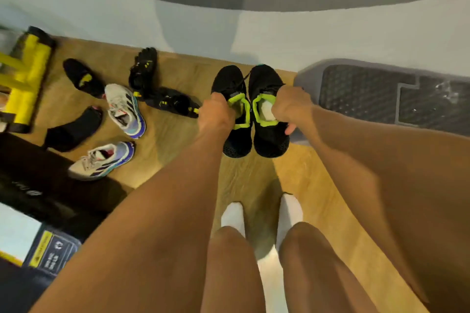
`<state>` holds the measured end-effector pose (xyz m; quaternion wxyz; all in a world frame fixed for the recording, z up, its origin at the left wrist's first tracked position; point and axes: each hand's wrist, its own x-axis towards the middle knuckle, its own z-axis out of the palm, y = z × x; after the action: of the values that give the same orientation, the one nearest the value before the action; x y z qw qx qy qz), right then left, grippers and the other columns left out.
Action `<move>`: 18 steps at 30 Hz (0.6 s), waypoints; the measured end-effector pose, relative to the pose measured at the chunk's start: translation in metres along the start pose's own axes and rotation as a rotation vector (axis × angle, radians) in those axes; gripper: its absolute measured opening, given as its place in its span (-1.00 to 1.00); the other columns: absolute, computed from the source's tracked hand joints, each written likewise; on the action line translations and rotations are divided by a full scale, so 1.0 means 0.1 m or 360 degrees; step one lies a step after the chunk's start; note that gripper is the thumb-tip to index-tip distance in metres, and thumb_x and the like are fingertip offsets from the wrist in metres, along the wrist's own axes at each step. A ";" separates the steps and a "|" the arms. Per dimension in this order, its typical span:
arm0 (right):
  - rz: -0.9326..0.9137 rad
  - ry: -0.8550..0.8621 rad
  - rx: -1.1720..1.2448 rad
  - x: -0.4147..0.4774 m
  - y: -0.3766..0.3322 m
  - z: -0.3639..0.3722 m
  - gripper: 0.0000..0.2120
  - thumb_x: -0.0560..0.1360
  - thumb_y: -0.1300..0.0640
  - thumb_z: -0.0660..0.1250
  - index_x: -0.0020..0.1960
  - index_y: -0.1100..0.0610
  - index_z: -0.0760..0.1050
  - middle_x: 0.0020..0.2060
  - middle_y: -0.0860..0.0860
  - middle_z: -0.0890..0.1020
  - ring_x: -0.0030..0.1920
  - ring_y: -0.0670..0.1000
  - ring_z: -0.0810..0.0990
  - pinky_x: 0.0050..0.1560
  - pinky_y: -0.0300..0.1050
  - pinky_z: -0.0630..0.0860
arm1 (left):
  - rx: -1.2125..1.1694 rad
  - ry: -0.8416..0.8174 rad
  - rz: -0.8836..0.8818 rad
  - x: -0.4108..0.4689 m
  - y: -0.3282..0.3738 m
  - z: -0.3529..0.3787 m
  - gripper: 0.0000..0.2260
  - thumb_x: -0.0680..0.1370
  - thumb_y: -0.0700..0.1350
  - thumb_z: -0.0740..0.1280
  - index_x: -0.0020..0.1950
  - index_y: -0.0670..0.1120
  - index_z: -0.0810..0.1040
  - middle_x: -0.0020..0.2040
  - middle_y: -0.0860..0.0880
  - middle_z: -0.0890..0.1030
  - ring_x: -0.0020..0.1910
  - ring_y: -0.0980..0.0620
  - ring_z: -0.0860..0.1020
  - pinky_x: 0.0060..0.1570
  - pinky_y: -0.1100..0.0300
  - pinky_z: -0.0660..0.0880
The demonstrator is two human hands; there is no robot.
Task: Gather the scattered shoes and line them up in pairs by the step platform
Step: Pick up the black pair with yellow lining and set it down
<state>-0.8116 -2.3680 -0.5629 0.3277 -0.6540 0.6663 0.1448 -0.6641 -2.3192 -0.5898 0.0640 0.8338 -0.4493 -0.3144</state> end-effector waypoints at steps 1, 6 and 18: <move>0.0031 0.0020 0.0029 -0.31 -0.03 -0.23 -0.78 0.50 0.31 0.20 -0.32 0.20 0.35 -0.39 0.13 0.46 -0.38 0.16 0.51 -0.43 -0.05 0.46 | -0.0041 -0.0009 0.0024 -0.22 0.14 -0.26 -0.75 0.53 -0.21 0.26 0.18 -0.25 0.43 0.11 -0.26 0.55 0.09 -0.30 0.52 -0.15 0.02 0.34; 0.0175 0.0288 0.0148 -1.80 -0.14 -1.20 -0.91 0.47 0.30 0.21 -0.21 0.22 0.35 -0.18 0.22 0.53 -0.13 0.24 0.61 -0.12 0.07 0.59 | 0.0046 -0.0069 0.0299 -1.30 0.70 -1.38 -0.76 0.51 -0.22 0.23 0.15 -0.25 0.45 0.09 -0.25 0.57 0.06 -0.28 0.54 -0.12 0.03 0.43; 0.0749 0.0694 0.0484 -4.58 0.75 -1.79 -0.95 0.49 0.29 0.24 -0.05 0.21 0.43 0.01 0.20 0.59 -0.07 0.21 0.54 -0.20 -0.02 0.38 | 0.0271 -0.0105 0.1014 -3.55 1.69 -1.88 -0.79 0.53 -0.21 0.20 0.15 -0.21 0.46 0.09 -0.25 0.57 0.04 -0.31 0.54 -0.05 -0.06 0.48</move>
<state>-0.9605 -2.1163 -0.1607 0.2291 -0.4416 0.8670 -0.0276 -0.8164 -2.1716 -0.2093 0.0746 0.6430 -0.7141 -0.2666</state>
